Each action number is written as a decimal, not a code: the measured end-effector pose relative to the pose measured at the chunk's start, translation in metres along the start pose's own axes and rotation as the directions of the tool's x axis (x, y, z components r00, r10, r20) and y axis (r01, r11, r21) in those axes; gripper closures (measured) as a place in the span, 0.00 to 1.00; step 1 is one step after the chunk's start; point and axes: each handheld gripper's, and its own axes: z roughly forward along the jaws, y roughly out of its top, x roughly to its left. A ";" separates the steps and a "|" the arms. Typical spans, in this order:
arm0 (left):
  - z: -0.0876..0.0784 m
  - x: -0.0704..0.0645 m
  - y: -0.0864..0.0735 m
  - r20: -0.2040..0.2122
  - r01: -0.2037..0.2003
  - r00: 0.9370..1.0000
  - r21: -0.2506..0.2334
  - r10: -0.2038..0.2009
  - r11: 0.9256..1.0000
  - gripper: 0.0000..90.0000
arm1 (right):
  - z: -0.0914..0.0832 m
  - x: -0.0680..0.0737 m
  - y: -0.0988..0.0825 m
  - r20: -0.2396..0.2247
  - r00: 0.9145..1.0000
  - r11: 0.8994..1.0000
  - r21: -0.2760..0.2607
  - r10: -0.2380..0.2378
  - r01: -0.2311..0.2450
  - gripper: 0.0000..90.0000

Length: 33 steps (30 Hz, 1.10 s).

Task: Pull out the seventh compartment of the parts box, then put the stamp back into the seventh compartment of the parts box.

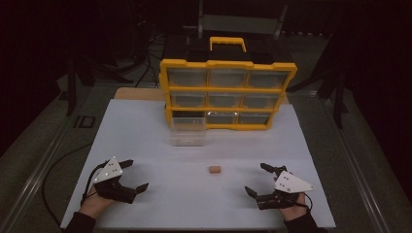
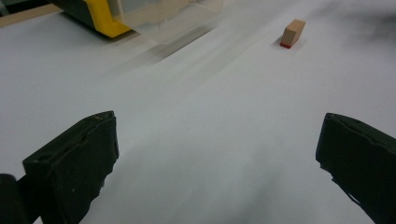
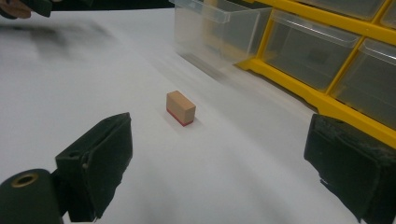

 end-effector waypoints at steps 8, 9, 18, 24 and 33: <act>0.001 0.001 -0.003 -0.025 0.005 1.000 -0.006 -0.005 1.000 0.00 | 0.000 0.001 0.000 -0.003 1.000 1.000 -0.002 -0.006 0.006 0.09; 0.002 0.001 -0.003 -0.024 0.001 1.000 -0.003 -0.002 1.000 0.00 | 0.000 0.001 0.000 -0.002 1.000 1.000 -0.002 -0.006 0.006 0.09; 0.004 -0.002 -0.002 -0.006 -0.008 1.000 0.003 0.008 1.000 0.00 | 0.001 0.001 0.000 -0.004 1.000 1.000 0.001 -0.003 0.003 0.09; 0.003 0.000 -0.002 -0.010 -0.003 1.000 0.000 0.003 1.000 0.00 | 0.000 0.001 0.000 0.001 1.000 1.000 -0.004 -0.003 0.003 0.09; 0.003 -0.001 -0.002 0.003 -0.012 1.000 0.002 0.012 1.000 0.00 | 0.001 0.001 0.000 -0.002 1.000 1.000 -0.001 0.001 -0.001 0.09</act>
